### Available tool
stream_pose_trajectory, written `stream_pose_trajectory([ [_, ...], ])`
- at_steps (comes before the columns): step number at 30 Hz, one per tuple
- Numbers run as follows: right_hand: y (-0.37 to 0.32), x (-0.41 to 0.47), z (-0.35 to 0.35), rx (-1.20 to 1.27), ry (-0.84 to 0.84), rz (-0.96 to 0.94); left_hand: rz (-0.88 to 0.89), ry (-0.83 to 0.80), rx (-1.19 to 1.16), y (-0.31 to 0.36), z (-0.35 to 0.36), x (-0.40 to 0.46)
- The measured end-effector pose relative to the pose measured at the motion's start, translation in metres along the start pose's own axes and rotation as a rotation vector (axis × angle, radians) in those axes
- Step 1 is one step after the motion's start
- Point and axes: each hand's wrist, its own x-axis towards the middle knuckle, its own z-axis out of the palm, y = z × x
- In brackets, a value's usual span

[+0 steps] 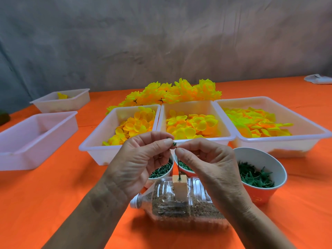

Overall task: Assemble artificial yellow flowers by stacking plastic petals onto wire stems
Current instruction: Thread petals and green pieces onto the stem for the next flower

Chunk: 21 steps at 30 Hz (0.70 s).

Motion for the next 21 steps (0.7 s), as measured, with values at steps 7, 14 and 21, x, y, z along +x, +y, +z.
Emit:
stream_pose_trajectory([
  [7,-0.003,-0.002,0.001,-0.012,0.004,0.008,0.074,0.025,0.075,0.000,0.001,-0.006],
  [14,-0.002,-0.002,0.001,-0.009,-0.004,0.021,0.163,0.037,0.180,0.003,0.003,-0.010],
  [21,-0.002,-0.001,0.000,0.015,-0.032,0.023,0.305,0.015,0.399,0.009,0.006,-0.015],
])
